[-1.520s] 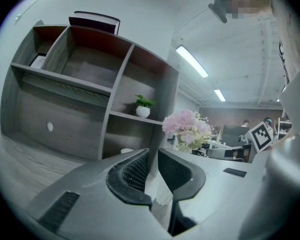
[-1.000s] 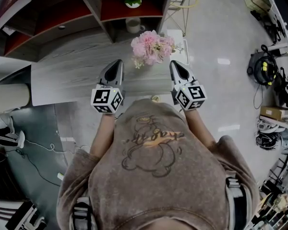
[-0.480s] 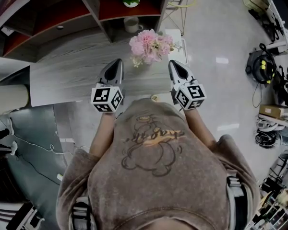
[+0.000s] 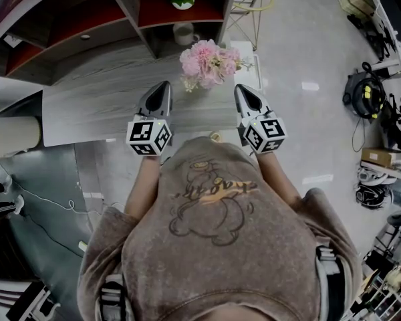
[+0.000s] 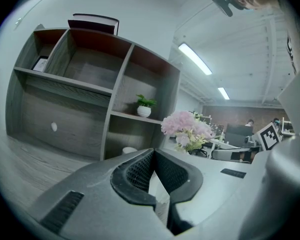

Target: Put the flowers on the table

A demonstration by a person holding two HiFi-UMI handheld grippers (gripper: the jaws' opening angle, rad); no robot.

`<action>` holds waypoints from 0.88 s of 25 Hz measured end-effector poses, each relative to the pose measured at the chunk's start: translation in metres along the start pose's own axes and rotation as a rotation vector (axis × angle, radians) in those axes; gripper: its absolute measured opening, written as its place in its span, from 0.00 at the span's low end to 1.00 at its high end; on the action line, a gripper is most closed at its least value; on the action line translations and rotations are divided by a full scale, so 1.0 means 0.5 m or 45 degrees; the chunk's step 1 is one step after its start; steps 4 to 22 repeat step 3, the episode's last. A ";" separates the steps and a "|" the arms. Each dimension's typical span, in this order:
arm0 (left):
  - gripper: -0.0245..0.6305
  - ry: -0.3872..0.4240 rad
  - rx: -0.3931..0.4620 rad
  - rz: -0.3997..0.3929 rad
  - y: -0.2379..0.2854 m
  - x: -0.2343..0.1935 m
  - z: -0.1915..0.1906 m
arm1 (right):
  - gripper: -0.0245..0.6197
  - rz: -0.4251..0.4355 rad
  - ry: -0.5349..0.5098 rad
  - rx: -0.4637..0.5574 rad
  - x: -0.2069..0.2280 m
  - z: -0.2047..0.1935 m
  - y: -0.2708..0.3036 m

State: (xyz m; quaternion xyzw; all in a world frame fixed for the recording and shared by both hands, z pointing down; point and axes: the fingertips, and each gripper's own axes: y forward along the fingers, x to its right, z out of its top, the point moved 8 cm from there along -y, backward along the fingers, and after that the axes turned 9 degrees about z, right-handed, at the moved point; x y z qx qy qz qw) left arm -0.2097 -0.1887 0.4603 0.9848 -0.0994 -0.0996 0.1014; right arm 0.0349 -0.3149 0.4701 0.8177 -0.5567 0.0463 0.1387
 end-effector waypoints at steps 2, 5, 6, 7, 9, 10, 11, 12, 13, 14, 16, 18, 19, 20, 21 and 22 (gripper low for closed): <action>0.07 0.001 0.002 0.001 -0.002 0.002 -0.001 | 0.04 0.003 -0.001 0.000 -0.002 -0.001 -0.001; 0.07 0.002 0.003 0.001 -0.003 0.004 -0.001 | 0.04 0.004 -0.001 0.000 -0.003 -0.002 -0.002; 0.07 0.002 0.003 0.001 -0.003 0.004 -0.001 | 0.04 0.004 -0.001 0.000 -0.003 -0.002 -0.002; 0.07 0.002 0.003 0.001 -0.003 0.004 -0.001 | 0.04 0.004 -0.001 0.000 -0.003 -0.002 -0.002; 0.07 0.002 0.003 0.001 -0.003 0.004 -0.001 | 0.04 0.004 -0.001 0.000 -0.003 -0.002 -0.002; 0.07 0.002 0.003 0.001 -0.003 0.004 -0.001 | 0.04 0.004 -0.001 0.000 -0.003 -0.002 -0.002; 0.07 0.002 0.003 0.001 -0.003 0.004 -0.001 | 0.04 0.004 -0.001 0.000 -0.003 -0.002 -0.002; 0.07 0.002 0.003 0.001 -0.003 0.004 -0.001 | 0.04 0.004 -0.001 0.000 -0.003 -0.002 -0.002; 0.07 0.002 0.003 0.001 -0.003 0.004 -0.001 | 0.04 0.004 -0.001 0.000 -0.003 -0.002 -0.002; 0.07 0.002 0.003 0.001 -0.003 0.004 -0.001 | 0.04 0.004 -0.001 0.000 -0.003 -0.002 -0.002; 0.07 0.002 0.003 0.001 -0.003 0.004 -0.001 | 0.04 0.004 -0.001 0.000 -0.003 -0.002 -0.002; 0.07 0.002 0.003 0.001 -0.003 0.004 -0.001 | 0.04 0.004 -0.001 0.000 -0.003 -0.002 -0.002; 0.07 0.002 0.003 0.001 -0.003 0.004 -0.001 | 0.04 0.004 -0.001 0.000 -0.003 -0.002 -0.002; 0.07 0.002 0.003 0.001 -0.003 0.004 -0.001 | 0.04 0.004 -0.001 0.000 -0.003 -0.002 -0.002; 0.07 0.002 0.003 0.001 -0.003 0.004 -0.001 | 0.04 0.004 -0.001 0.000 -0.003 -0.002 -0.002; 0.07 0.002 0.003 0.001 -0.003 0.004 -0.001 | 0.04 0.004 -0.001 0.000 -0.003 -0.002 -0.002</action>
